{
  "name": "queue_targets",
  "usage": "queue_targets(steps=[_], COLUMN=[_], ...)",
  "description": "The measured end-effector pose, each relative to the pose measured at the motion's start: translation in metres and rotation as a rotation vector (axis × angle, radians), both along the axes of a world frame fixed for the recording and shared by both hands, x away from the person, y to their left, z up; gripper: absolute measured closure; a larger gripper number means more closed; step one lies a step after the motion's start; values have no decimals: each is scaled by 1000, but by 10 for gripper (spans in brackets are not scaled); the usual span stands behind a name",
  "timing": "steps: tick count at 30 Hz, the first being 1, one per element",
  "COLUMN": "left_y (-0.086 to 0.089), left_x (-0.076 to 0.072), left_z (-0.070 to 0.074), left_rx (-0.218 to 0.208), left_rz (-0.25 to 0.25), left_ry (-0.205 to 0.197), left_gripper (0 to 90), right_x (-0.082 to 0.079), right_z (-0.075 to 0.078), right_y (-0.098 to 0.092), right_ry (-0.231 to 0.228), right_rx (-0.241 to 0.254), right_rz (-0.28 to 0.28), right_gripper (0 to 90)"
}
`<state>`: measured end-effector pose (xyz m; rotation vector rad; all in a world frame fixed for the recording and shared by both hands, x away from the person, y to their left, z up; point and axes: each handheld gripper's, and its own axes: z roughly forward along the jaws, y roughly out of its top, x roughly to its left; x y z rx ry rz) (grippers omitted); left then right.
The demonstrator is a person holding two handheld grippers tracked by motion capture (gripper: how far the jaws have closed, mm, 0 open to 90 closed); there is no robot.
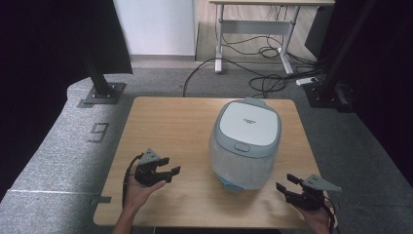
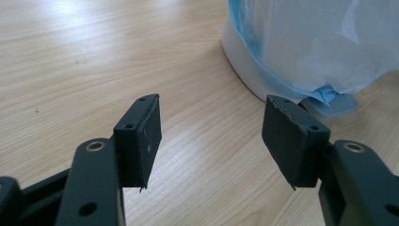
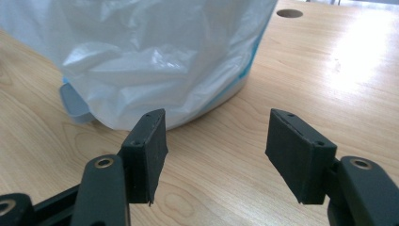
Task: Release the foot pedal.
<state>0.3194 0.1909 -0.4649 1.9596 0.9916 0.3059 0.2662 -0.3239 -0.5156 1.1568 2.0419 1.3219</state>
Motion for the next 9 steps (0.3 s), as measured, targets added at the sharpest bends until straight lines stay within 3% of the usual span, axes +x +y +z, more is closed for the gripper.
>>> queue_targets(steps=[9], left_y=[1], left_x=[0], left_z=[-1], left_rx=[1], left_rz=[2], left_ry=[-2], left_gripper=[379], right_x=[2], right_z=[-1], right_y=[-1], right_ry=[3], right_rx=[1], right_rz=[-16], right_gripper=[353])
